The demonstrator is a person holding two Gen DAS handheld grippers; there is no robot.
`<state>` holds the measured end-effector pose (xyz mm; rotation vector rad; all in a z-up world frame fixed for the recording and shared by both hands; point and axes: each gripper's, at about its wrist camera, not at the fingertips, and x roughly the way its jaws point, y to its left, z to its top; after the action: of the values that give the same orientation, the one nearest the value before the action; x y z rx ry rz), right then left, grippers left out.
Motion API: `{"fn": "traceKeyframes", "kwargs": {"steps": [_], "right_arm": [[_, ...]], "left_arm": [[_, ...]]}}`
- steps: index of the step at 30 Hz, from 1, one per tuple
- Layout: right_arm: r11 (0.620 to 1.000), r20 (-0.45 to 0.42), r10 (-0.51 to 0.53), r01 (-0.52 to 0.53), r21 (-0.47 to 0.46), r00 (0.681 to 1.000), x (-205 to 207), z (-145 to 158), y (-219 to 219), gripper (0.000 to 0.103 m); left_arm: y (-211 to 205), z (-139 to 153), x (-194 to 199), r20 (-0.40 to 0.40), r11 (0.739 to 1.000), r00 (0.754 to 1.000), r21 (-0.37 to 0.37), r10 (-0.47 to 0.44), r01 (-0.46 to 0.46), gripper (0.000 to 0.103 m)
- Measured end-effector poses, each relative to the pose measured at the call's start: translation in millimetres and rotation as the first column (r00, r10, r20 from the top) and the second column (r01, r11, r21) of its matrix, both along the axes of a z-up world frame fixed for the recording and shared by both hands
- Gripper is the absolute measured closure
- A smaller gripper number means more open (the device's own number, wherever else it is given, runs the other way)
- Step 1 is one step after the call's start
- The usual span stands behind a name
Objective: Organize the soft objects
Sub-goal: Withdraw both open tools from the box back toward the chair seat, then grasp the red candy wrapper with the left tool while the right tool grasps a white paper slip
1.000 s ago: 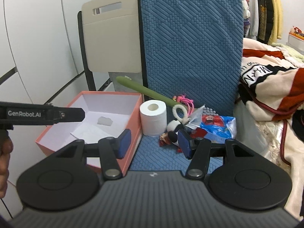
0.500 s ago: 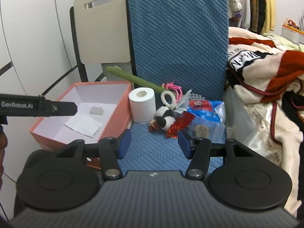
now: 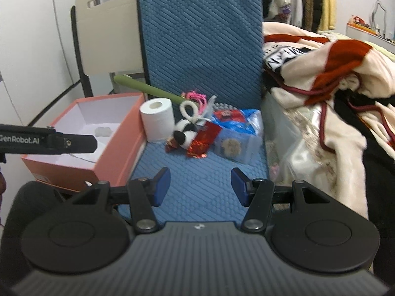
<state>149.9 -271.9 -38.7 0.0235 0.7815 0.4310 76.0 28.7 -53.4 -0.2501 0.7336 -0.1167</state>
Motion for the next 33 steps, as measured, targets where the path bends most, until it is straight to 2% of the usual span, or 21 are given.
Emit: {"fn": "traceKeyframes", "kwargs": {"steps": [5,9,14,21,33], "right_arm": [[0.999,0.010,-0.034,0.034,-0.035,0.999,-13,-19,-11,0.046],[0.998,-0.022,-0.068,0.067,-0.014,0.997,-13,-40,-17,0.046],[0.996,-0.011,-0.095,0.095,-0.002,0.995,-6,-59,-18,0.046],[0.989,-0.027,-0.147,0.148,0.015,0.989,17,-82,-19,0.046],[0.980,0.017,-0.196,0.195,0.044,0.980,65,-124,-4,0.046]], "left_arm": [[-11,-17,-2,-0.026,1.000,0.999,0.003,-0.029,0.029,0.047],[-19,-30,4,-0.044,0.999,0.998,0.013,-0.051,0.051,0.047],[-31,-47,22,-0.055,0.996,0.996,0.036,-0.073,0.075,0.047],[-35,-63,59,-0.067,0.999,0.997,0.024,-0.044,0.046,0.047],[-39,-94,113,-0.075,1.000,0.997,0.020,0.003,-0.002,0.047]]}}
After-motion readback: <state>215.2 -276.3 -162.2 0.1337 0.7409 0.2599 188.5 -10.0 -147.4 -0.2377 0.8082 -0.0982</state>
